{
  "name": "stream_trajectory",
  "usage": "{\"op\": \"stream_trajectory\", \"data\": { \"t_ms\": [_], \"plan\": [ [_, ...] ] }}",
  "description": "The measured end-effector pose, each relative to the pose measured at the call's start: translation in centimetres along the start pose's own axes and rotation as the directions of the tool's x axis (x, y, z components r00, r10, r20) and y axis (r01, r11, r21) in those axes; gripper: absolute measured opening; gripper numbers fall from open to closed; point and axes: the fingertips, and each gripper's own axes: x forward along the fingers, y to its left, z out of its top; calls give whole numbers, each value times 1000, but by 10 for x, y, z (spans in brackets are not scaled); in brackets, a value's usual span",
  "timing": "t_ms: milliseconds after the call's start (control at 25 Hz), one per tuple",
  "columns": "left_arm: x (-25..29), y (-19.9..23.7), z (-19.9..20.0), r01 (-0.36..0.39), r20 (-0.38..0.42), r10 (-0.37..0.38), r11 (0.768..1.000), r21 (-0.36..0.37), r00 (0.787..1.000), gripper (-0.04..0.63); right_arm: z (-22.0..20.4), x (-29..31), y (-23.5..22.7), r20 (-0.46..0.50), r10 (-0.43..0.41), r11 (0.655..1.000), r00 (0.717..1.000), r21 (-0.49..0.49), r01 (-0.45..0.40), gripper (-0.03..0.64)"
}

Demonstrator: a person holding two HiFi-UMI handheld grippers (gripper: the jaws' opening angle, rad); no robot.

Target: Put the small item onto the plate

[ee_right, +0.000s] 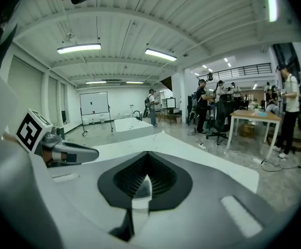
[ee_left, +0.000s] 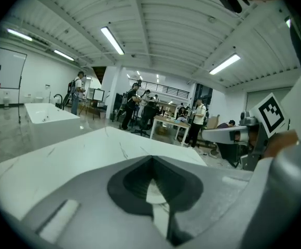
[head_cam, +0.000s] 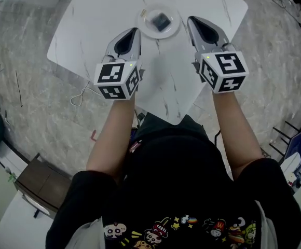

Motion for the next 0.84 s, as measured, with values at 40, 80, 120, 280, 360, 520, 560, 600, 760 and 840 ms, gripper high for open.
{"op": "stream_trajectory", "data": {
  "t_ms": [40, 80, 120, 280, 360, 520, 560, 600, 760, 840],
  "plan": [
    [-5, 1, 7, -15, 21, 15, 1000, 13, 1000, 2, 2, -9, -5, 8, -21, 1000, 1000, 1, 21, 23],
    [-10, 1, 12, -28, 37, 27, 999, 22, 999, 2, 2, -15, -10, 11, -39, 999, 999, 5, 39, 23],
    [-12, 1, 15, -36, 49, 34, 999, 27, 998, 2, 0, -19, -14, 11, -53, 998, 999, 13, 53, 23],
    [-15, -3, 21, -42, 71, 39, 998, 37, 997, 2, -6, -25, -21, 17, -85, 996, 996, 23, 84, 21],
    [-17, -4, 24, -44, 78, 40, 998, 48, 996, 2, -5, -26, -20, 27, -90, 996, 996, 31, 89, 23],
    [-17, -4, 29, -35, 86, 30, 997, 64, 996, 1, 2, -23, -17, 48, -105, 994, 993, 50, 102, 23],
    [-17, -4, 30, -33, 86, 27, 997, 64, 996, 0, 3, -21, -17, 54, -108, 993, 993, 56, 105, 23],
    [-16, -3, 30, -32, 84, 26, 997, 64, 996, 1, 5, -19, -16, 57, -110, 993, 992, 60, 107, 23],
    [-17, -2, 28, -33, 72, 28, 997, 65, 997, 1, 5, -15, -11, 54, -104, 993, 993, 57, 101, 23],
    [-18, 0, 27, -35, 64, 31, 997, 68, 998, 1, 4, -14, -7, 48, -100, 994, 994, 53, 97, 23]
  ]
}}
